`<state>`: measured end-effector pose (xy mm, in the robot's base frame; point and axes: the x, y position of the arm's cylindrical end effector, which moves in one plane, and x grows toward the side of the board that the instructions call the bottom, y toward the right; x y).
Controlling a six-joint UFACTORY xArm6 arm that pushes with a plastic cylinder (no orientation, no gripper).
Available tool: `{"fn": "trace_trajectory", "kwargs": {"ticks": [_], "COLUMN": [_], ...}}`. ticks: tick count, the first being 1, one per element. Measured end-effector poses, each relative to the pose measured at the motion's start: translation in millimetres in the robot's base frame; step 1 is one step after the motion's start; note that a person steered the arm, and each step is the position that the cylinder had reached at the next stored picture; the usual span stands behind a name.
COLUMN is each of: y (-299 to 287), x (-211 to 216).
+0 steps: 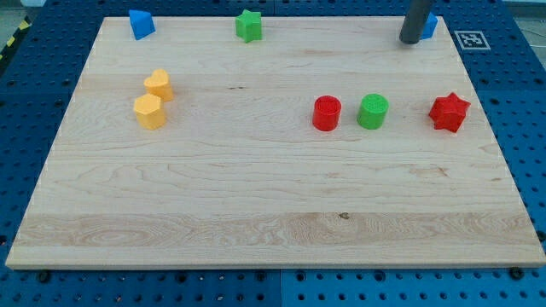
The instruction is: Place the arm below to the green star
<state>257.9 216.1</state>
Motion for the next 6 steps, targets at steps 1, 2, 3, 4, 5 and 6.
{"fn": "trace_trajectory", "kwargs": {"ticks": [1, 2, 3, 4, 5, 6], "y": [-12.4, -37.7, -74.2, -82.9, -128.6, -211.1], "x": [10.8, 17.2, 32.9, 36.2, 57.1, 76.3]}}
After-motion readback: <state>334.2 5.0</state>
